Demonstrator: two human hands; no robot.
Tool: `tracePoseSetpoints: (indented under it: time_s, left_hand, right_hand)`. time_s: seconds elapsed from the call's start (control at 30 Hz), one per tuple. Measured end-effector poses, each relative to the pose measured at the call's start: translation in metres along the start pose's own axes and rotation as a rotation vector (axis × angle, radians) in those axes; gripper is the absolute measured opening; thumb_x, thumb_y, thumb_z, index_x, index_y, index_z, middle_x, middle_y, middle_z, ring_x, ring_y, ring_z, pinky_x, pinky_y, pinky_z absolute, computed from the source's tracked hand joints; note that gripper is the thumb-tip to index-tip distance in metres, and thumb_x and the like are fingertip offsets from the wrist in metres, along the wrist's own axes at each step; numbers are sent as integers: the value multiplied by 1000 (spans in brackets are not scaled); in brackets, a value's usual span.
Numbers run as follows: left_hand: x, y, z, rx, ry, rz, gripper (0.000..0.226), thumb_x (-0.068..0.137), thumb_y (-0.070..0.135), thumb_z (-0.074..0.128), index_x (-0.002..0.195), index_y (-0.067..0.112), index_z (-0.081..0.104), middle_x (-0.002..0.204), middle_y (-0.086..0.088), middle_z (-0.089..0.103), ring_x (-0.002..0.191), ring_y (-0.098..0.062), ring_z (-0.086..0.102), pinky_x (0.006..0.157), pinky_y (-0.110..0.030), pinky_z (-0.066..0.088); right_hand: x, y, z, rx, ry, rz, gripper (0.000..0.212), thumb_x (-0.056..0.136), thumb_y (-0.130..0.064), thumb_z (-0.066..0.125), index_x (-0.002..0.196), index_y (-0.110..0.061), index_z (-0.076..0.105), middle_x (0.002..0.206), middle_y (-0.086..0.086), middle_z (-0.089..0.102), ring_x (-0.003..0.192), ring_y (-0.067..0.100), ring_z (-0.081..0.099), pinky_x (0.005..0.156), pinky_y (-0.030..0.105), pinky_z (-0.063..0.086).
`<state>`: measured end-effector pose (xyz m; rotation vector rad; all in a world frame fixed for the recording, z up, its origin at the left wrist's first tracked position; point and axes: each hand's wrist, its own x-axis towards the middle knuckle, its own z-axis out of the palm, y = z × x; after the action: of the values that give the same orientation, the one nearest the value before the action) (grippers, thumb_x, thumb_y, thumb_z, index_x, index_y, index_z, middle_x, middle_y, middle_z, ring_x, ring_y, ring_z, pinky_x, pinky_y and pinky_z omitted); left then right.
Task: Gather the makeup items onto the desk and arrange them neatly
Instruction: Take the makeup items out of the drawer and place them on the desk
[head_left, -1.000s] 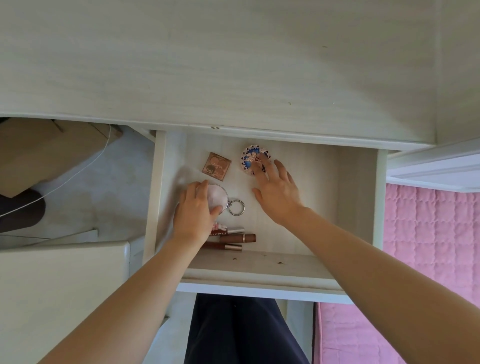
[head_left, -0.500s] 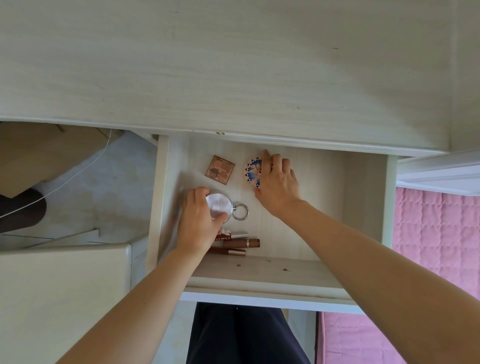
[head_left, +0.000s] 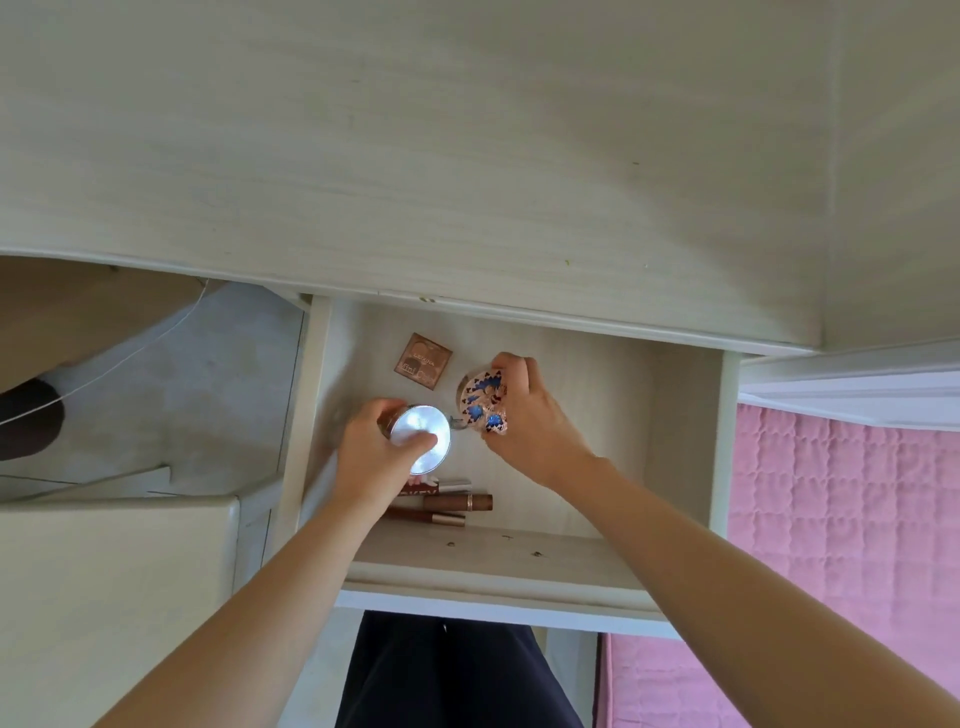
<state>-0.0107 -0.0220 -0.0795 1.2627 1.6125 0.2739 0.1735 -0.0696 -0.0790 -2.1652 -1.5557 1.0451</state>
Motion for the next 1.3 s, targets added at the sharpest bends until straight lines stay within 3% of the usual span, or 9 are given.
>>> tracePoseSetpoints:
  time_s: [0.13,0.3,0.5,0.57,0.77,0.93,1.13,1.23,1.3]
  left_hand:
    - [-16,14,-9,-246,39,-198,40,70,15,82,99,28,58,96,8,62,87,-7,59,57,-17,44]
    - [-38,38,-22,-599,35,-365,45,73,14,81,110,18,55,109,-1,58,97,-20,60,64,-29,54]
    - [-63,63,-44,-800,-49,-347,48,78,14,76,119,30,56,117,-5,57,103,-25,62,66,-36,58]
    - [-67,71,-50,-803,-84,-290,40,83,17,72,116,37,61,121,-2,56,108,-26,61,69,-39,58]
    - [-63,100,-65,-686,2,-88,26,87,21,66,103,41,64,115,4,61,101,-13,64,67,-27,56]
    - [-36,131,-84,-546,84,62,28,86,18,69,107,34,60,111,7,62,104,-16,61,82,-41,56]
    - [5,175,-109,-438,92,194,42,69,32,67,110,31,58,102,17,61,86,6,59,65,-13,49]
    - [30,191,-117,-414,88,225,41,70,28,66,110,28,58,101,14,62,82,9,58,60,-8,46]
    - [46,200,-120,-383,87,232,40,72,26,68,111,28,57,103,14,61,87,3,58,61,-11,47]
  right_hand:
    - [-31,-15,-9,291,18,90,78,73,-7,72,129,-35,26,121,-3,34,108,22,55,85,34,55]
    - [-62,-32,-20,356,26,159,81,71,-2,74,136,-29,33,123,2,34,111,18,50,73,1,46]
    - [-83,-61,-45,590,97,223,80,69,-6,75,121,-48,32,119,-6,35,100,7,57,73,11,52]
    - [-85,-71,-53,643,117,210,80,68,-6,74,118,-52,31,117,-9,34,98,5,57,75,14,54]
    - [-75,-97,-80,640,185,179,77,68,-18,77,119,-54,31,116,-13,37,101,0,55,75,12,50]
    - [-50,-121,-97,607,257,184,74,71,-23,78,123,-49,32,117,-14,36,96,-5,56,70,12,51]
    - [-1,-141,-109,573,301,199,80,72,-20,78,134,-36,30,120,-7,35,104,5,51,69,5,47]
    - [28,-148,-116,483,350,200,78,71,-19,78,131,-35,31,116,-8,37,96,3,48,65,3,42]
    - [46,-151,-123,422,364,190,77,71,-22,77,131,-35,31,115,-7,37,93,5,49,74,11,45]
